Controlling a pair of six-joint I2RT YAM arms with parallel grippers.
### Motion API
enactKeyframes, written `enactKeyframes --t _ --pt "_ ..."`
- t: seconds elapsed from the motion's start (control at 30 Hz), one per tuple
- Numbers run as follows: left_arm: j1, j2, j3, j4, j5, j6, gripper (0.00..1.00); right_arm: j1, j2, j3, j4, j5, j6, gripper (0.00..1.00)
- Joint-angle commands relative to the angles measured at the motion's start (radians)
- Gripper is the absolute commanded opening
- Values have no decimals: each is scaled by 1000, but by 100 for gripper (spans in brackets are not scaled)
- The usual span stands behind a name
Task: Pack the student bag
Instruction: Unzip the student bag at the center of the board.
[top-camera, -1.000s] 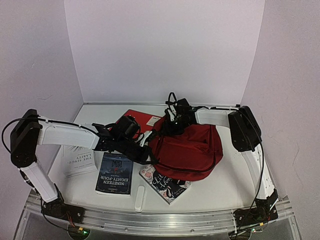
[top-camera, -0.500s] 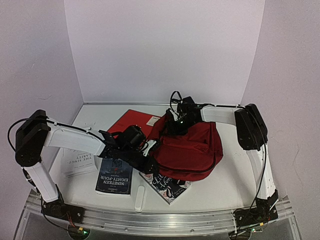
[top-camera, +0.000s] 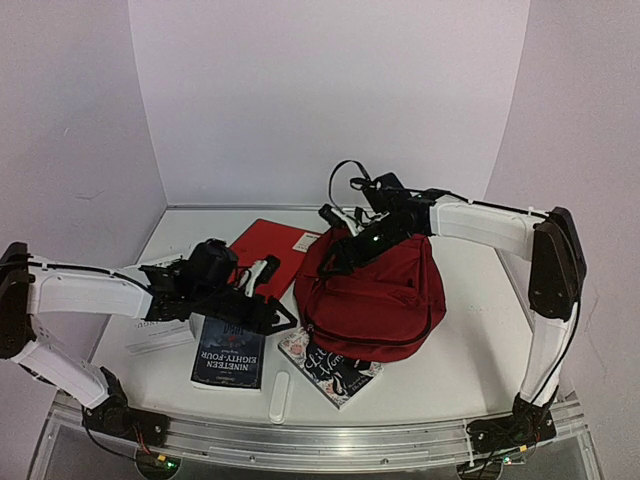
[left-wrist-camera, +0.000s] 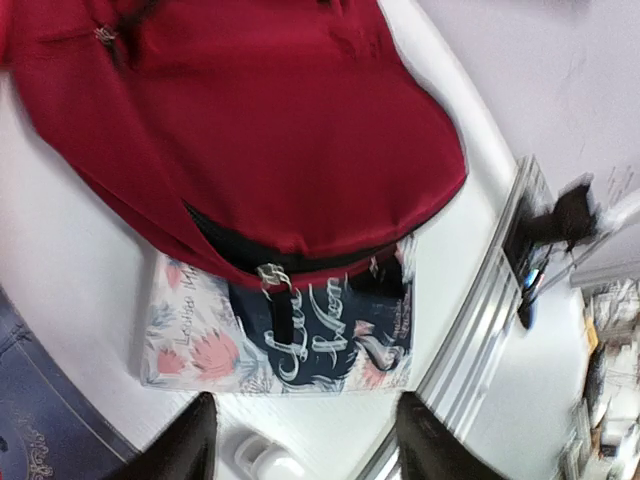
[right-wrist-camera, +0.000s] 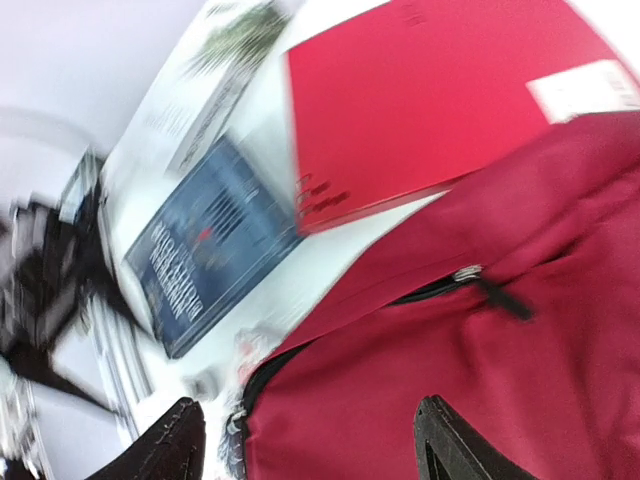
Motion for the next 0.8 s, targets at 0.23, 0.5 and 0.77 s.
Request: enactKeyframes --t 0.23,0.5,0.77 --pt "211 -1 -24 127 89 -284 78 317 -171 -114 -146 419 -616 70" --pt "252 57 -63 274 165 -384 81 443 -143 -102 -158 552 -861 70" --pt "316 19 -65 257 165 -405 82 541 -69 -128 -109 710 -1001 65"
